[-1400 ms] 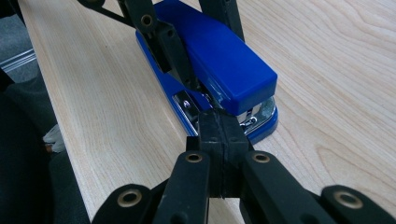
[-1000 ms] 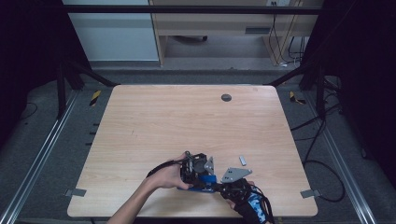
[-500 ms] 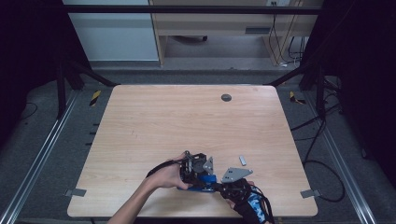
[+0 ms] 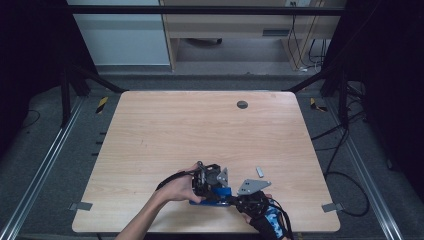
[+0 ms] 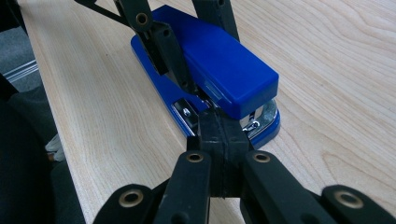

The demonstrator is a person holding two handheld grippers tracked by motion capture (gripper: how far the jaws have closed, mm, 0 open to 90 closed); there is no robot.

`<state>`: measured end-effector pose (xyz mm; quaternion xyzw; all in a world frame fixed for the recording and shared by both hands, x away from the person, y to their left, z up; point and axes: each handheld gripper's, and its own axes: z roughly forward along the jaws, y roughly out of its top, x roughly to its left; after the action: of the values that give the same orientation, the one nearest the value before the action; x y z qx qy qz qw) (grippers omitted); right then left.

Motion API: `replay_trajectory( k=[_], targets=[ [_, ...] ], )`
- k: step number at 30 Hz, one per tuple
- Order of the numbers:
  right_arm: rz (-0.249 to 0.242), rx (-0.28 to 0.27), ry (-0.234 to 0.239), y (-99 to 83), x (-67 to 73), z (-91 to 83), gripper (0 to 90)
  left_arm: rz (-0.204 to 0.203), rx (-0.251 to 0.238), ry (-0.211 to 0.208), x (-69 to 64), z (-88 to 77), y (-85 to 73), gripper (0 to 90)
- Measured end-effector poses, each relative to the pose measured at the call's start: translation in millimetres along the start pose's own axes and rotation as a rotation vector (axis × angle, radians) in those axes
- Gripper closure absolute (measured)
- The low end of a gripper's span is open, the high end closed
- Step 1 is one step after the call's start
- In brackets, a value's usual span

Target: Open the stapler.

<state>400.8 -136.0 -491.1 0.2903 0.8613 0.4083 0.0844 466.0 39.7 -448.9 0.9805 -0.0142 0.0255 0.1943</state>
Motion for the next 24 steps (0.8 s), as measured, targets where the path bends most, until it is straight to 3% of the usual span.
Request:
replay_trajectory(
  k=[24],
  targets=[
    [0.002,0.002,0.006,0.2,-0.5,0.0,90.0,-0.016,-0.043,-0.013,-0.2,-2.2,-5.0,66.1]
  ],
)
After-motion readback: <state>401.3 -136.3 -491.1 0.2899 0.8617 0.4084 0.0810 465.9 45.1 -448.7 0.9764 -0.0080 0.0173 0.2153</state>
